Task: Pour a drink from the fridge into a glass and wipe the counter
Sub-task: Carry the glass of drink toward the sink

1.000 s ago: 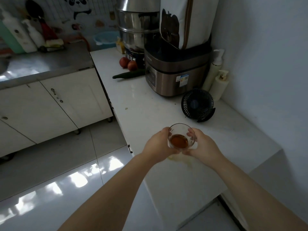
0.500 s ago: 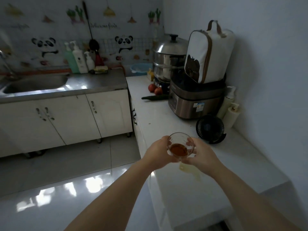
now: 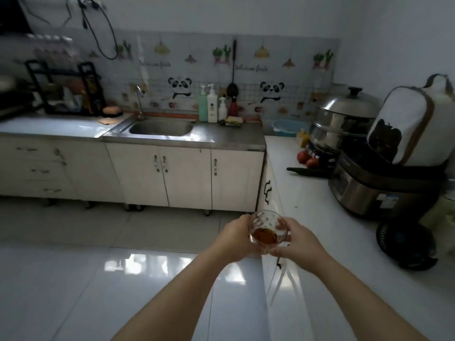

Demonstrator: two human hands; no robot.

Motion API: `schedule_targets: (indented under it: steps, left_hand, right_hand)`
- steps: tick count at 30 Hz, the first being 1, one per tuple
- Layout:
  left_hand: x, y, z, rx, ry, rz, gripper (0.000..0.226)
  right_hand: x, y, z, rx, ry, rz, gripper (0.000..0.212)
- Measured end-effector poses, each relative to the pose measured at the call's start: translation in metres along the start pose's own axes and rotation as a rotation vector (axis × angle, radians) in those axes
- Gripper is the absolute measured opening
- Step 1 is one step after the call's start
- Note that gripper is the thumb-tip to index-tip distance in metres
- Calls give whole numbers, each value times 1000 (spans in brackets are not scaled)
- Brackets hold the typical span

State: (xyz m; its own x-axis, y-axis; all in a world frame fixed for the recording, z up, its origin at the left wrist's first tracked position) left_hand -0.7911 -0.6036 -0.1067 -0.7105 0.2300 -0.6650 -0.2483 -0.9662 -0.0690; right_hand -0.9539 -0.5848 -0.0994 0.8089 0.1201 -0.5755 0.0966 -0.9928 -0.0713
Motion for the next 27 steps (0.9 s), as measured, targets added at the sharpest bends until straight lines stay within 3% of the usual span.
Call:
schedule_targets:
  steps: [9, 27]
  left_hand:
    - [-134, 26, -118, -120, -98, 141, 68]
    - [-384, 121, -324, -329, -78, 395, 74]
  right_hand:
    - [115, 120, -91, -142, -36, -148, 69]
    - [334, 374, -269, -337, -16, -395, 71]
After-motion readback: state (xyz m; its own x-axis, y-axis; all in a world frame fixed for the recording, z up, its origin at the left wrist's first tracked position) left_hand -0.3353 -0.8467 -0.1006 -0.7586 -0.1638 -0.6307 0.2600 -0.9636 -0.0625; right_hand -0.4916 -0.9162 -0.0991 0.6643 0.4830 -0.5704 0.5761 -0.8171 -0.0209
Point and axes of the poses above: each hand's wrist, its own y-axis towards the middle knuckle, its own x-axis out of the palm, z = x × y, the point moved 1 cm from there along y, towards the middle knuckle, and after that the axes turned 2 degrees about y, right-handed, at the moved point
